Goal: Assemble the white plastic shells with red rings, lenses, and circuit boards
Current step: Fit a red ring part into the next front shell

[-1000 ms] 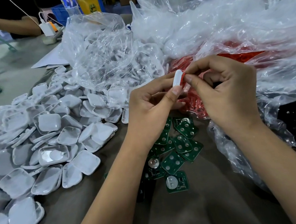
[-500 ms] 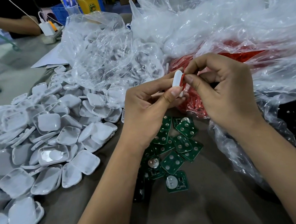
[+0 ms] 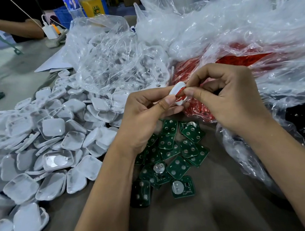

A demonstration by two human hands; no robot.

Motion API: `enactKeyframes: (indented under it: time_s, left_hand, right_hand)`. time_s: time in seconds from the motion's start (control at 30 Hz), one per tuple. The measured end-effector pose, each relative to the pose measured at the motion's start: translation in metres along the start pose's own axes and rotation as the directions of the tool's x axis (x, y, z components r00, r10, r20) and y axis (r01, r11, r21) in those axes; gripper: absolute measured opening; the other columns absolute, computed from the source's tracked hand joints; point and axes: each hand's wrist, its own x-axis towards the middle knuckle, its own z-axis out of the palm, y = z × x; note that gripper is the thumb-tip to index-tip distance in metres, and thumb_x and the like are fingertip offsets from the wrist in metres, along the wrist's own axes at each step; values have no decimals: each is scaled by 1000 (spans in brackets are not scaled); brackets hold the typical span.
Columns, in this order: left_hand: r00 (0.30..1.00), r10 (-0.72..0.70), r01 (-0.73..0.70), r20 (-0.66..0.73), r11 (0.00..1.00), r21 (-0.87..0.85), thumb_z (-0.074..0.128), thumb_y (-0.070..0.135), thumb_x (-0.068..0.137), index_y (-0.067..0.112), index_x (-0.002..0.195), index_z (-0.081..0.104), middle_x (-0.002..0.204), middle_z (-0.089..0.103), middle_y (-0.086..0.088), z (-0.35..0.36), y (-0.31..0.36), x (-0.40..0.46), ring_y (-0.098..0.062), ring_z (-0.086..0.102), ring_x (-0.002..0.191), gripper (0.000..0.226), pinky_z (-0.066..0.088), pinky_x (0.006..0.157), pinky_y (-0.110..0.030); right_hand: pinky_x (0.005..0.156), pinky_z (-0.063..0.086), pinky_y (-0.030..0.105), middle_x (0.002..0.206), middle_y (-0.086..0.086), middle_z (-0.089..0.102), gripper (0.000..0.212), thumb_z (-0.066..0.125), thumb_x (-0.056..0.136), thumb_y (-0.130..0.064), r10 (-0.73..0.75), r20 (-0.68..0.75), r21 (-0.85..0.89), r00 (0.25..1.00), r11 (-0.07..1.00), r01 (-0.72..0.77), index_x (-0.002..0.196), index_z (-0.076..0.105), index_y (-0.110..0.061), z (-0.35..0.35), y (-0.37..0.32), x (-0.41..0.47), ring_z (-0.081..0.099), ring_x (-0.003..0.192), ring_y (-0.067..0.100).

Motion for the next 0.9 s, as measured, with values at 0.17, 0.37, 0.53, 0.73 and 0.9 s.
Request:
enactKeyframes:
  time_s: [0.17, 0.37, 0.53, 0.73, 0.9]
  left_hand:
    - [999, -10, 12, 44, 998, -54, 62, 10, 91, -4, 112, 68, 106, 71, -26, -4, 4, -1, -39, 72, 98, 26, 57, 94, -44]
    - [994, -22, 29, 105, 997, -67, 57, 6, 98, -5, 113, 64, 106, 66, -27, -7, 2, 0, -36, 68, 99, 20, 53, 96, -42]
    - [998, -22, 27, 56, 996, -90, 56, 9, 99, 0, 113, 67, 101, 71, -20, -1, -2, 1, -27, 72, 88, 20, 59, 85, -34]
    - [1000, 3, 0, -28, 996, 91, 57, 1, 102, -3, 112, 70, 85, 74, -19, 10, -10, 3, -22, 69, 66, 17, 53, 56, -20]
    - [997, 0, 16, -81, 979, 202, 53, 9, 106, 2, 99, 73, 78, 73, -22, 13, -14, 4, -27, 67, 60, 23, 48, 52, -26]
  right_hand:
    - [58, 58, 32, 92, -3, 72, 21, 85, 85, -18, -18, 27, 23, 999, 1000, 18, 105, 79, -16, -2, -1, 3, 70, 68, 14]
    - [56, 53, 47, 92, 0, 67, 16, 84, 85, -14, -88, 72, -29, 994, 996, 90, 100, 79, -11, -2, -3, 3, 62, 63, 35]
    - [61, 58, 36, 93, 4, 67, 8, 80, 90, -9, -60, 31, -82, 998, 995, 63, 97, 76, -8, 2, -2, 2, 67, 72, 19]
    - [53, 50, 18, 71, -7, 71, 6, 78, 92, -16, 166, 44, -51, 985, 985, -164, 87, 76, -15, 1, 0, 4, 61, 56, 2]
    - [42, 39, 16, 58, -7, 67, 13, 77, 91, -19, 285, 82, 18, 955, 958, -287, 79, 75, -17, 3, 2, 2, 50, 43, -1]
